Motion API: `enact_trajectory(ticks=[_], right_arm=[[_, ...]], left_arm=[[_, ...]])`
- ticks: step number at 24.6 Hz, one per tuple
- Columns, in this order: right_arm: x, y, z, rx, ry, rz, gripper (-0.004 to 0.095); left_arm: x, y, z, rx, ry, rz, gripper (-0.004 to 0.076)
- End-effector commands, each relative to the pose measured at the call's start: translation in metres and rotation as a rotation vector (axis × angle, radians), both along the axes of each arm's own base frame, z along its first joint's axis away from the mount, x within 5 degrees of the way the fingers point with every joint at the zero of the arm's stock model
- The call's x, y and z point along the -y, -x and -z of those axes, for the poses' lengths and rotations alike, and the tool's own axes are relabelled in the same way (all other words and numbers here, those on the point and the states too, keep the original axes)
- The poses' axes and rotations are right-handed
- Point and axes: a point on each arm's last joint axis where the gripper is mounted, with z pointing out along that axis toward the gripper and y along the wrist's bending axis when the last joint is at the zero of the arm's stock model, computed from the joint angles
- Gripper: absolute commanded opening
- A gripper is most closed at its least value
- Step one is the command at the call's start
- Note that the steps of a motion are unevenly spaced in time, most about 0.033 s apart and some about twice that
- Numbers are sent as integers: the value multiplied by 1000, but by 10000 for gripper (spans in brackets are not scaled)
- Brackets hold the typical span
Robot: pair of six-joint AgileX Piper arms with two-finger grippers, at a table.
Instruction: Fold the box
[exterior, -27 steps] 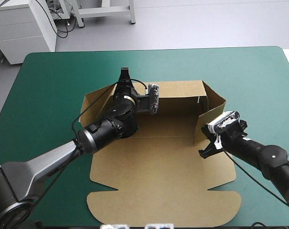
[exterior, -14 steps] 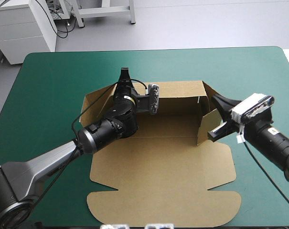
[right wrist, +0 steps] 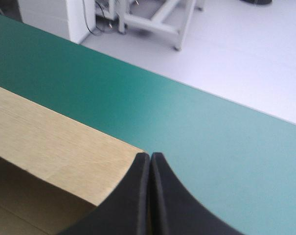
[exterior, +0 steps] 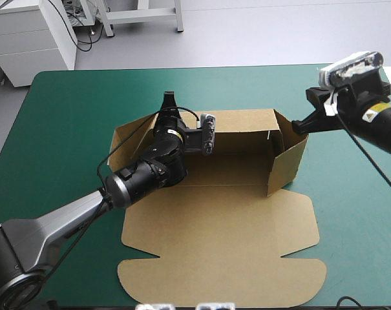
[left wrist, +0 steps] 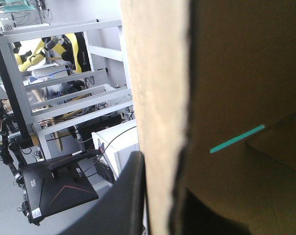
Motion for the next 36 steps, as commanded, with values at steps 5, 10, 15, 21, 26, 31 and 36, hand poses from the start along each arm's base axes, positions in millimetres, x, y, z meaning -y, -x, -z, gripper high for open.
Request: enact_trajectory(ticks=[5, 10, 15, 21, 26, 31, 36], right_arm=[[5, -40, -26, -129, 13, 149, -13], [-2, -80, -13, -243, 8, 166, -13], [-9, -116, 19, -381, 1, 195, -14], [-15, -148, 63, -552, 33, 198, -14], [-17, -149, 73, -593, 31, 183, -14], [-20, -144, 100, -693, 32, 152, -14], [-26, -132, 101, -684, -28, 83, -14]], left_arm=[[-9, 6, -18, 19, 26, -44, -8], [-9, 6, -18, 18, 27, -44, -8], [-9, 6, -18, 15, 29, -45, -8], [-9, 6, -17, 11, 30, -48, -8], [-9, 6, -17, 8, 32, -49, -8], [-9, 6, -17, 8, 32, -49, -8], [-10, 7, -17, 4, 25, -62, -8]])
